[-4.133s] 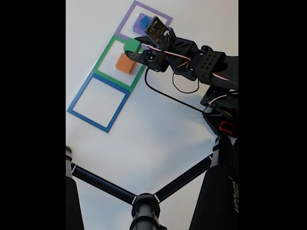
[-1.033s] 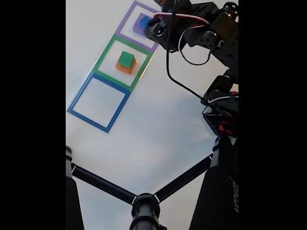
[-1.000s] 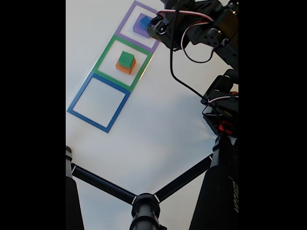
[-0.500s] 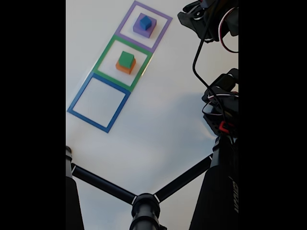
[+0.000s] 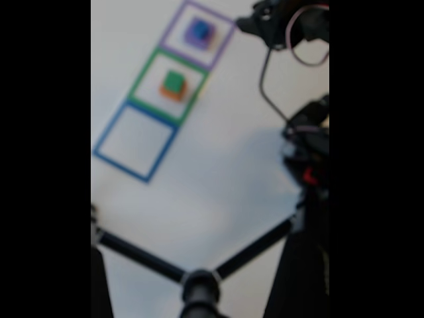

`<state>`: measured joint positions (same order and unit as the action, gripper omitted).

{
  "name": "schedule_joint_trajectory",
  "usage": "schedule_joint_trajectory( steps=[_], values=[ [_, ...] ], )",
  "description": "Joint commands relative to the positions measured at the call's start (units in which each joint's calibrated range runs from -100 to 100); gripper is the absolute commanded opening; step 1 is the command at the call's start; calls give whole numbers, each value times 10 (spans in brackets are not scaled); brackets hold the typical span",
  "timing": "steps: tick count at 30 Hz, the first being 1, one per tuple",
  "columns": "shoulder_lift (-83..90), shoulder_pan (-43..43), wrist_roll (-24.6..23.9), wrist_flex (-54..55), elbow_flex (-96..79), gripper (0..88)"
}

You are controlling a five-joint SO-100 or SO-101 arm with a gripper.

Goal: Tower of hanoi

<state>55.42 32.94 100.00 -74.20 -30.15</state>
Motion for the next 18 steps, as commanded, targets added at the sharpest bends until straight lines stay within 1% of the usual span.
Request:
schedule_joint_trajectory(
  steps=[1, 8, 14, 18],
  values=[
    [7, 21, 0, 164, -126, 251],
    [-43, 30, 0, 515, -352, 279],
    [-153, 30, 0, 742, -438, 296],
    [-243, 28, 0, 875, -459, 297]
  ],
)
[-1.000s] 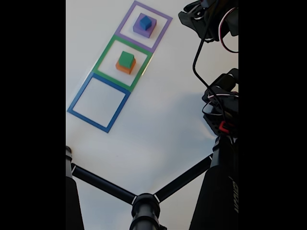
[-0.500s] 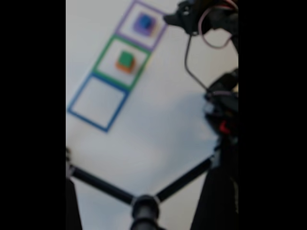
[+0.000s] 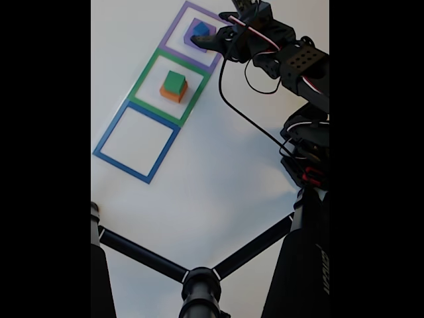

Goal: Tower of hanoi

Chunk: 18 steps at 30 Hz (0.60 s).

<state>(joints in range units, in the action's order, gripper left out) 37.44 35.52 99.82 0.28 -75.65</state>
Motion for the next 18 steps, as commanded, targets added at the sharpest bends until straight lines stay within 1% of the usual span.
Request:
schedule_joint_trajectory(
  steps=[1, 7, 18],
  values=[
    [-84, 2, 2, 157, -5, 297],
    [-196, 1, 2, 287, -10, 294],
    [-349, -2, 2, 447, -7, 287]
  ],
)
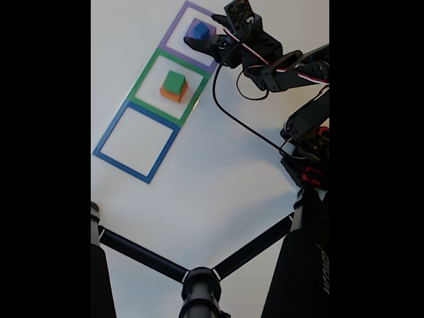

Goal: Tower of hanoi

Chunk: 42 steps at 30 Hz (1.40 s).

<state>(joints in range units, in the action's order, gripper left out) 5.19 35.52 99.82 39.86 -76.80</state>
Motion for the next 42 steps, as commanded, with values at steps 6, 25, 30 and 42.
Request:
schedule_joint_trajectory(
  steps=[6, 25, 30, 42],
  values=[
    [-90, -1, 2, 105, 20, 279],
    [-141, -19, 2, 133, 43, 172],
    [-144, -24, 2, 132, 43, 136],
    [-147, -37, 2, 129, 42, 64]
  ],
)
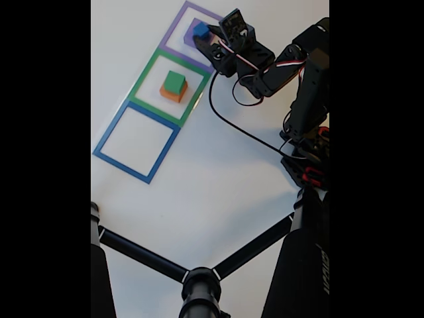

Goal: Tower of hanoi

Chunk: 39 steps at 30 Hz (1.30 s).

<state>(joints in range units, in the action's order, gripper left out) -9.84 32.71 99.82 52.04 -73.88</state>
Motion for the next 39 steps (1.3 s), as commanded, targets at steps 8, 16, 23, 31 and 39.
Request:
schedule_joint_trajectory(
  steps=[8, 16, 23, 31, 39],
  values=[
    [28, -13, 2, -21, 12, 58],
    [174, -30, 2, -175, 15, 52],
    [409, -60, 2, -518, 74, 47],
    [578, -125, 2, -1004, 321, 48],
    [604, -211, -7, -1318, 601, 48]
  ],
)
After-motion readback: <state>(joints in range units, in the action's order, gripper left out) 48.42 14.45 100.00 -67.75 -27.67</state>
